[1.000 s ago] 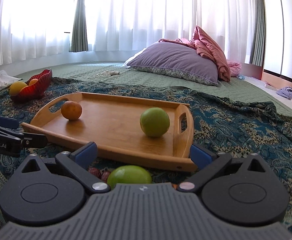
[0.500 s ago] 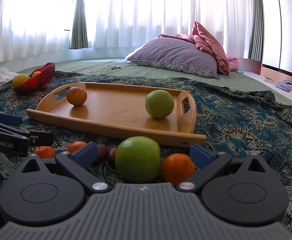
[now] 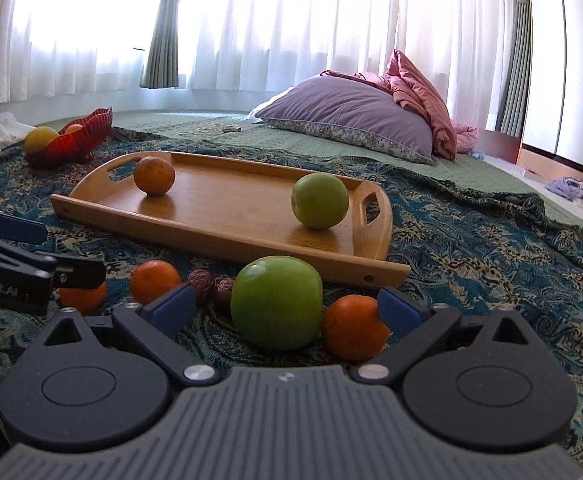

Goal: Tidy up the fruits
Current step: 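Grasp a tangerine with the left gripper while the right gripper grasps another green apple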

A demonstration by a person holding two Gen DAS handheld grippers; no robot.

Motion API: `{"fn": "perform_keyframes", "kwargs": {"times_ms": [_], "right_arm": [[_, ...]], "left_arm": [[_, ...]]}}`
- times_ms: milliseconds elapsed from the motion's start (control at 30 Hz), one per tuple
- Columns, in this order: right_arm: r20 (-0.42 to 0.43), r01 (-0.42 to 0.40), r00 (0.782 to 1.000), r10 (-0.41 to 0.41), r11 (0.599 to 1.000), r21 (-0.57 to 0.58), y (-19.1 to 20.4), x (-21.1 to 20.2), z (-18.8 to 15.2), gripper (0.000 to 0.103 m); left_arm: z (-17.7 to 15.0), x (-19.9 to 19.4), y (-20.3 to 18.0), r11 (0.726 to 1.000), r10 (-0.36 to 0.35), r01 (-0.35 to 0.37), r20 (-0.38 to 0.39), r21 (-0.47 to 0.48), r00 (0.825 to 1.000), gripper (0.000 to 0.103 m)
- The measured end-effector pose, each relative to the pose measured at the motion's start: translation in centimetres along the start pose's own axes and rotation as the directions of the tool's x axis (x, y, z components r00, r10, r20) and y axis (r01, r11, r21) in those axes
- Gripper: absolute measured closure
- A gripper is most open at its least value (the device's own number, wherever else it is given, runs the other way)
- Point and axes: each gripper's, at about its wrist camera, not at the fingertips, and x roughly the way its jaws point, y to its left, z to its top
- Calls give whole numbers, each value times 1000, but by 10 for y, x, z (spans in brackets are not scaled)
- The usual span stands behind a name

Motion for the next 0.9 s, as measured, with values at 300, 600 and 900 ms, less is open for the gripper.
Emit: {"fn": "perform_keyframes", "kwargs": {"times_ms": [300,600,900], "right_arm": [[24,4,1000,-2,997,-72,7,0,3,19],[-8,14,1000,-15,994,-109,13,9,5,35],[-36,20,999,-26,990,-141,16,20,5,33]], "left_arm": [[-7,-4,-14,998,-42,43,-24,42,999,46],[-10,-2,-15,997,-66,67,-43,38,997,55],[-8,5,-11,997,-73,74,-52,15,996,61]]}}
